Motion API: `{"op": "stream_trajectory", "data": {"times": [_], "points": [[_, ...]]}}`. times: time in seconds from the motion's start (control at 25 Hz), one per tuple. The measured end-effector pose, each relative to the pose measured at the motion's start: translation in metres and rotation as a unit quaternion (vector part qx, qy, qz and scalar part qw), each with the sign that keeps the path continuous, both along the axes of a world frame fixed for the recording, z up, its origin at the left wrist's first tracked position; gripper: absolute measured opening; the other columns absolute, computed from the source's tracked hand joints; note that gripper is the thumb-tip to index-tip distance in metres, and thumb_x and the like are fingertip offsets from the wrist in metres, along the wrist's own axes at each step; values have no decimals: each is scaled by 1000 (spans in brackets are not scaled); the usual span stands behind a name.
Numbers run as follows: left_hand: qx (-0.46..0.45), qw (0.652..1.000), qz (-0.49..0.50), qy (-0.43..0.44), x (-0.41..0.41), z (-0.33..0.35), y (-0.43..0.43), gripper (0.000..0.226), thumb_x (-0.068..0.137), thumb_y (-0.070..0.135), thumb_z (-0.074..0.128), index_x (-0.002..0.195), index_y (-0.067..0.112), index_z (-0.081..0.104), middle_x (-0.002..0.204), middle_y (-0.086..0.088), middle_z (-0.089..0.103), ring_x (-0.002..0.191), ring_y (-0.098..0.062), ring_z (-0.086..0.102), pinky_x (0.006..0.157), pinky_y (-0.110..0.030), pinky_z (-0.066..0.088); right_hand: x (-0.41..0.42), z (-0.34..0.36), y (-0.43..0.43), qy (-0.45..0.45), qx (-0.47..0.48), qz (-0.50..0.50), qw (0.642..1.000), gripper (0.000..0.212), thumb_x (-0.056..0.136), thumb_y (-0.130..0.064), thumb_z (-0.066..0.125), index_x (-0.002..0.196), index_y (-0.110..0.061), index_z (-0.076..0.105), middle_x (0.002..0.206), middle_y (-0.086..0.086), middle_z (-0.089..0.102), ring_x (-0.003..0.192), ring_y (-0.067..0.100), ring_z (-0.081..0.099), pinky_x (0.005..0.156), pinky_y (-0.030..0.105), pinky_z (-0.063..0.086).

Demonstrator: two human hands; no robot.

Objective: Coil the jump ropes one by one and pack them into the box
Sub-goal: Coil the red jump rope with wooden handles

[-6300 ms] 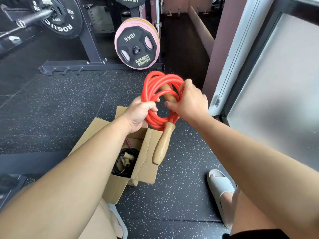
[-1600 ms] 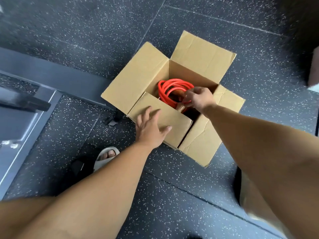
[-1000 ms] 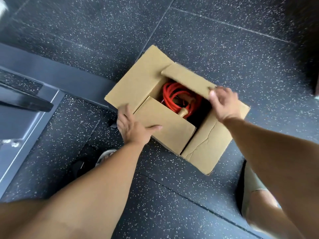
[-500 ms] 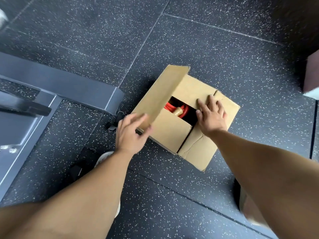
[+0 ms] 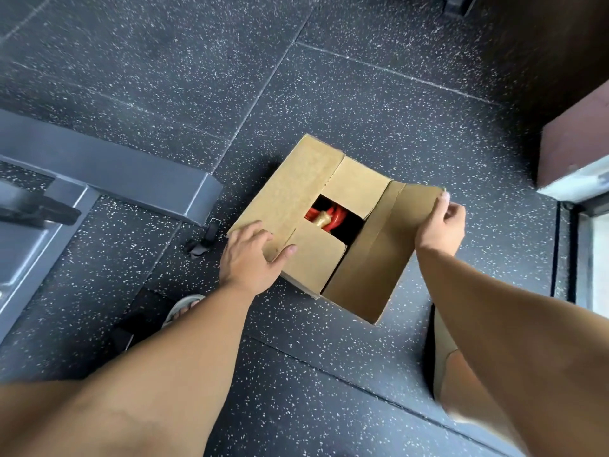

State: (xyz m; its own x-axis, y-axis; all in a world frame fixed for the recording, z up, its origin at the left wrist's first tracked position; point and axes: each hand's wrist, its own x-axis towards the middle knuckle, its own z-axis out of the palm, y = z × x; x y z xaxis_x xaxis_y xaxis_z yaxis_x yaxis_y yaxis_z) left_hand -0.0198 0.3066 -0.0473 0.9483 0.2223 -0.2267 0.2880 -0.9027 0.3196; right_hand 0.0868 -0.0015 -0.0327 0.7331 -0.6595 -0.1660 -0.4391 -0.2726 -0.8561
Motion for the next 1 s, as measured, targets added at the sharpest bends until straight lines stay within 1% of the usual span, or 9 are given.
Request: {"op": "stream_trajectory", "data": {"times": [0.12,0.24,0.32,0.36,0.4,0.48,0.56,0.72,1.0], "points": [[-41,999,1,26,-3,3,0,83,76,90,25,130,36,57,159,17,27,146,-15,20,103,-45,42,9,23,24,-99,67,88,989,48,92,-64,34,91,-25,61,84,-6,69,69,14,62,75,36,50],[-118,993,30,6,-9,-1,-2,93,75,91,20,136,31,56,161,17,24,150,-13,13,117,-50,26,6,20,51,-36,13,291,956,37,95,-53,40,107,-36,70,104,-8,74,92,19,72,88,38,55],[-132,990,44,2,-8,-2,-3,96,73,92,22,140,29,52,162,16,24,151,-13,12,119,-48,21,-9,0,64,25,-134,479,867,46,93,-50,42,132,-35,63,141,-1,61,130,23,56,110,36,42],[-122,992,44,7,-7,-3,-4,97,73,93,26,144,30,46,162,15,22,151,-14,12,120,-48,20,-17,-9,70,69,-197,554,806,55,94,-53,41,144,-35,51,158,-1,41,146,24,37,117,41,31],[-100,994,36,16,-6,-3,-4,96,75,91,31,151,31,33,164,14,18,152,-16,11,121,-48,18,-23,-15,75,119,-244,598,754,62,96,-59,39,153,-36,36,166,-5,20,154,24,15,121,48,20],[-28,999,4,32,-7,-9,-6,91,85,79,39,157,37,4,166,11,7,153,-19,5,122,-46,11,-30,-24,80,169,-311,612,707,72,97,-66,32,160,-36,12,168,-8,-7,155,23,-10,122,51,8],[29,999,-29,27,-10,-18,-7,76,94,65,37,155,44,-2,167,6,0,153,-24,-1,123,-46,8,-34,-31,82,161,-360,607,689,74,98,-68,23,160,-35,1,167,-5,-15,153,27,-17,124,48,2],[51,998,-44,4,-15,-31,-10,54,101,52,30,151,56,9,167,4,-6,153,-26,-9,123,-44,11,-41,-47,84,150,-393,601,679,70,98,-67,4,157,-36,-14,164,-3,-27,150,29,-28,124,52,-6],[20,1000,7,-20,-15,-38,-15,50,99,43,41,146,59,30,167,11,0,153,-20,-10,107,-36,40,-41,-57,88,147,-392,586,694,67,99,-63,6,158,-36,-11,165,-3,-25,150,30,-27,122,53,-10]]}}
